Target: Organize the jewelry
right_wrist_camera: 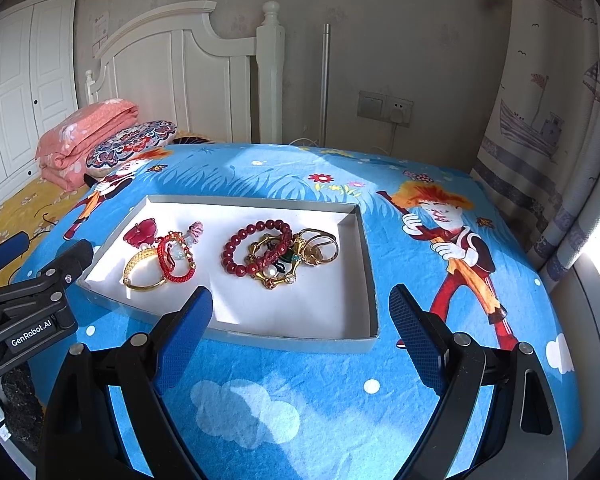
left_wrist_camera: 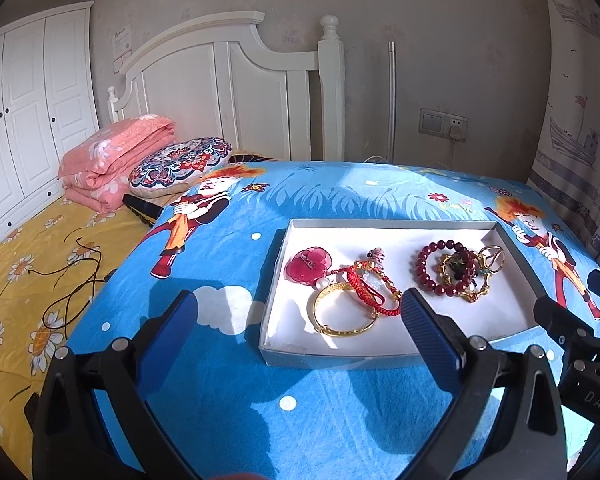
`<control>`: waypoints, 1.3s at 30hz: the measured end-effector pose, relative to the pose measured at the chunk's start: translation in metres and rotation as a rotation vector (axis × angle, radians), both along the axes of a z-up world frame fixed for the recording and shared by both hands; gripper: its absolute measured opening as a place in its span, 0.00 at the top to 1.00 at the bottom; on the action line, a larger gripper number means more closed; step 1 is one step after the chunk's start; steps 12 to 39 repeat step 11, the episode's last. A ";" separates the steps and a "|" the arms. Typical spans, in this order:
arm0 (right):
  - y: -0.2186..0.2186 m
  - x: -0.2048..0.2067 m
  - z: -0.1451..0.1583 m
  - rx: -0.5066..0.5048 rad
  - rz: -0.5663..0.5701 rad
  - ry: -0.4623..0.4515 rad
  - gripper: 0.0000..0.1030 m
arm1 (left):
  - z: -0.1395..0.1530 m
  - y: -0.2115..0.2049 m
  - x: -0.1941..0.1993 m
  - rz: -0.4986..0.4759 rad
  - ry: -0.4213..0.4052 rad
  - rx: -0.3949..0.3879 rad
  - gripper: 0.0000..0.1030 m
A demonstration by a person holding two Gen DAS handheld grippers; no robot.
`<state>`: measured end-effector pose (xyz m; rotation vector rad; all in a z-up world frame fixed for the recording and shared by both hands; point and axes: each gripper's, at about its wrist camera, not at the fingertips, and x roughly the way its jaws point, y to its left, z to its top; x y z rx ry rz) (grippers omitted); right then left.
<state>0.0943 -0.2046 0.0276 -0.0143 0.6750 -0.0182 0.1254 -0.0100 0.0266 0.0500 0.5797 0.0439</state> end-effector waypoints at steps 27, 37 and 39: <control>-0.022 0.000 -0.007 0.024 0.015 0.029 0.18 | -0.014 0.022 0.019 -0.065 0.151 -0.064 0.05; -0.022 0.000 -0.007 0.024 0.015 0.029 0.18 | -0.014 0.022 0.019 -0.065 0.151 -0.064 0.05; -0.022 0.000 -0.007 0.024 0.015 0.029 0.18 | -0.014 0.022 0.019 -0.065 0.151 -0.064 0.05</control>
